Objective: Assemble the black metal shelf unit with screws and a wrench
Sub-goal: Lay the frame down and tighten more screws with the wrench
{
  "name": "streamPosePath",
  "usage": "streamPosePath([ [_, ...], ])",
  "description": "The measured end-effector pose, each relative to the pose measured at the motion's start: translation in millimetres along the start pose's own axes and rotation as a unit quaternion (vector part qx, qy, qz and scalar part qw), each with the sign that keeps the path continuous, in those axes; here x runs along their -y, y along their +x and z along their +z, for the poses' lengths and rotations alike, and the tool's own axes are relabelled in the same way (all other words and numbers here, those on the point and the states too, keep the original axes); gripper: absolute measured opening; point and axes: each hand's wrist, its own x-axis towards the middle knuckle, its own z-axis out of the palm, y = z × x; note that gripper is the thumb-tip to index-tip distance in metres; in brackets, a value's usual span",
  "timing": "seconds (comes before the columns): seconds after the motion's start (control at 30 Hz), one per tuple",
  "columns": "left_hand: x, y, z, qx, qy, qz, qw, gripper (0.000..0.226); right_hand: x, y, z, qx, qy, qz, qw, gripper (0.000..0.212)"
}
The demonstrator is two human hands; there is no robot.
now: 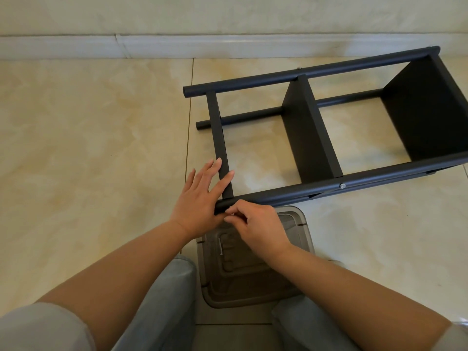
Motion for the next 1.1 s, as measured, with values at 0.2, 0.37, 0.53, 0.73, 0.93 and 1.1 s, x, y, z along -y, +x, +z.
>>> streamPosePath([
  [0.2,-1.4,0.8,1.7,-0.008,-0.026,-0.01,1.0,0.087,5.0,6.1,2.5,-0.006,0.005,0.029,1.0,0.018],
  [0.37,-0.5,2.0,4.1,-0.023,-0.019,-0.012,0.999,0.088,6.4,10.8,2.4,-0.014,-0.015,0.002,1.0,0.016],
  [0.53,0.8,0.9,4.3,-0.027,-0.022,-0.01,0.999,0.094,0.3,14.5,7.4,-0.025,-0.146,-0.123,0.981,0.018],
  [0.73,0.2,0.2,3.4,-0.02,-0.024,-0.012,0.999,0.09,-1.4,13.2,6.2,-0.028,-0.053,-0.069,0.996,0.011],
  [0.93,0.0,0.7,2.6,-0.026,-0.027,-0.014,0.999,0.09,-1.3,12.9,1.3,-0.012,-0.056,-0.058,0.997,0.007],
  [1.1,-1.2,-0.1,2.8,-0.029,-0.03,-0.017,0.999,0.09,3.4,12.9,1.1,-0.004,-0.068,-0.046,0.997,0.01],
])
